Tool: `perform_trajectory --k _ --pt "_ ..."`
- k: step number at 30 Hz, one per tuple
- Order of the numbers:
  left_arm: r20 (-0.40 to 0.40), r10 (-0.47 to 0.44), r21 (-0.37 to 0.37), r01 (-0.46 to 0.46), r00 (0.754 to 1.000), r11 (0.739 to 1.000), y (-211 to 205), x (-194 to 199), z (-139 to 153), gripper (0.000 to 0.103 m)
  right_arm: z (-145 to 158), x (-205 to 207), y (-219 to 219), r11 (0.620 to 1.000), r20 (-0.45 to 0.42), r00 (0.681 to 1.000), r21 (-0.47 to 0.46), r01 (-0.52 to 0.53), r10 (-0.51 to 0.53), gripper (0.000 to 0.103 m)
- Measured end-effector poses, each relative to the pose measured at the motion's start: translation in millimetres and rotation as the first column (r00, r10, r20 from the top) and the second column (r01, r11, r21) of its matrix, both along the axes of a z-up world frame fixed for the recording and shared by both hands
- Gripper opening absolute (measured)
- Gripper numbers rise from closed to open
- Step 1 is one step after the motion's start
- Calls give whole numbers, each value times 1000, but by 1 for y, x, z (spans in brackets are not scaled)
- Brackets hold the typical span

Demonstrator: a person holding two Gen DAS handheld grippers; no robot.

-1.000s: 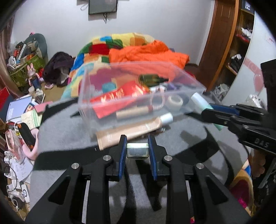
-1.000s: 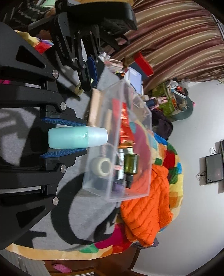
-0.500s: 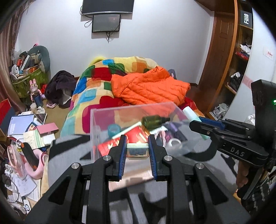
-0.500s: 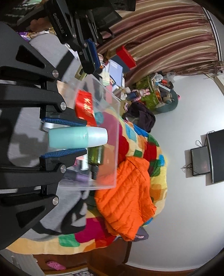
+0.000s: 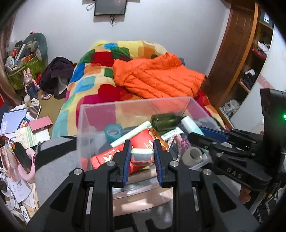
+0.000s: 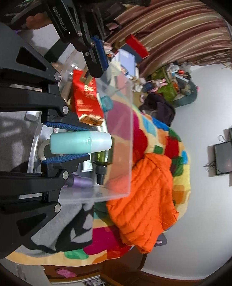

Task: Organize objects
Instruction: 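Carry the block and mint-green bottle over the box and open both tools, then withdraw both tools toward the beige tube and blue card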

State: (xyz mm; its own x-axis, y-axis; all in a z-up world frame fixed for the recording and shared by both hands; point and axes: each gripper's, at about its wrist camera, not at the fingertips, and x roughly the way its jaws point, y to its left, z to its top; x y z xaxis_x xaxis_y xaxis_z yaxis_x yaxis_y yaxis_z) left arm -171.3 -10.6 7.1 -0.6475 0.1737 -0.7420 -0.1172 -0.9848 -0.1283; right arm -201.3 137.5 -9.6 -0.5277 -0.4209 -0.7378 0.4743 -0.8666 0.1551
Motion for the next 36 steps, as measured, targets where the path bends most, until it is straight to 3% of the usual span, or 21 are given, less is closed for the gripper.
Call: perform_trajectory --k 8,13,16,21,30,36 --pt "-49 -21 -21 20 999 1000 5 17 13 25 7 11 -3 999 -18 999 10 -33 33 23" --pt "-90 -20 -23 18 996 1000 -2 42 26 42 26 38 7 996 -44 996 -41 -82 81 27" --pt "-94 -24 -40 20 995 999 -5 60 23 43 28 56 11 992 -48 992 -48 -115 112 35" --pt "-61 5 -77 -10 998 997 -16 86 2 62 6 79 13 989 -4 989 -15 -145 145 47" --pt "130 33 -113 -19 991 993 -34 79 -59 62 -33 67 -12 985 91 981 11 -173 171 48" --pt "160 -18 -118 37 987 992 -23 72 -70 62 -34 64 -21 982 82 979 -6 -186 186 48"
